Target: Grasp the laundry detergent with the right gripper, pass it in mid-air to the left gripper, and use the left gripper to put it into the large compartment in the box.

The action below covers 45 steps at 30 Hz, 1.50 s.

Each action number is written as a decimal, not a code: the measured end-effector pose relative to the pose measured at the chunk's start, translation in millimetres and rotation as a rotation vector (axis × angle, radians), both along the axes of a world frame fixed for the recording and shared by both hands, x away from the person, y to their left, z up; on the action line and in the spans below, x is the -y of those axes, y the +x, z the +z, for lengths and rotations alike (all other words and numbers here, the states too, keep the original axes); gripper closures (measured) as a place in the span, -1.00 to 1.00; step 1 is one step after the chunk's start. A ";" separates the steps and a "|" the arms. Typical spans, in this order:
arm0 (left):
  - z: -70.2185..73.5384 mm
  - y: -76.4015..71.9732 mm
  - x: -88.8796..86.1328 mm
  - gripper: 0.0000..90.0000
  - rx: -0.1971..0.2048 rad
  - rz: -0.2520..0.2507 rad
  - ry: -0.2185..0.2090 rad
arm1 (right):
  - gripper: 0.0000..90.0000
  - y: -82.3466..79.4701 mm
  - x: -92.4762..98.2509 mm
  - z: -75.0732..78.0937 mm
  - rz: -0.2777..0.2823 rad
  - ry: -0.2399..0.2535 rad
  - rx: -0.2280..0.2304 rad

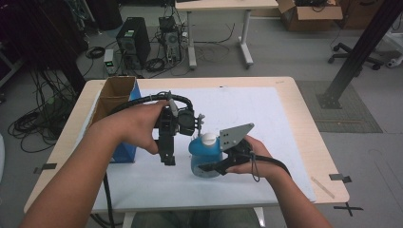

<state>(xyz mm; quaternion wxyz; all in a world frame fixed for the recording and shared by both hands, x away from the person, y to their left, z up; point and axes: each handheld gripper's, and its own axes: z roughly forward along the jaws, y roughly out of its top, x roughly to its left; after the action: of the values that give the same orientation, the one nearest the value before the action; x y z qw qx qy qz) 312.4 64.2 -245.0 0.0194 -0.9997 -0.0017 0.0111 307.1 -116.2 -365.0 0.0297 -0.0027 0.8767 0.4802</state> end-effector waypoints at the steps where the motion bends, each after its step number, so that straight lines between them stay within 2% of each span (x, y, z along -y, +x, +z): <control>1: 0.0 0.0 0.0 -0.99 0.000 0.000 0.000 | 0.01 0.0 0.0 0.0 0.000 0.000 0.000; 9: -3.2 -0.6 8.1 -1.00 -0.003 -0.015 0.005 | 0.01 0.1 -12.3 -5.6 0.002 0.010 -0.013; 37: -17.0 -1.6 19.4 -1.00 -0.025 -0.022 -0.026 | 0.01 1.6 -37.4 -13.6 0.013 0.028 -0.022; 41: -18.9 -1.4 19.6 -1.00 -0.026 -0.021 -0.031 | 0.01 1.0 -40.1 -14.4 0.007 0.033 -0.047; 43: -19.6 -1.6 20.0 -1.00 -0.023 -0.018 -0.033 | 0.01 2.7 -41.3 -15.2 0.001 0.025 -0.031; 44: -19.8 -1.7 20.1 -1.00 -0.024 -0.018 -0.033 | 0.01 2.1 -41.9 -15.3 -0.002 0.024 -0.046; 45: -19.7 -1.7 20.4 -1.00 -0.024 -0.018 -0.032 | 0.01 2.9 -42.2 -15.7 -0.002 0.021 -0.036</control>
<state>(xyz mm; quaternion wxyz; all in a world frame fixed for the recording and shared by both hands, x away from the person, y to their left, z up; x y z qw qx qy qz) 310.7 43.8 -264.7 0.0037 -0.9997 0.0076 0.0227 310.0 -74.0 -380.7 0.0143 0.0070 0.8719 0.4894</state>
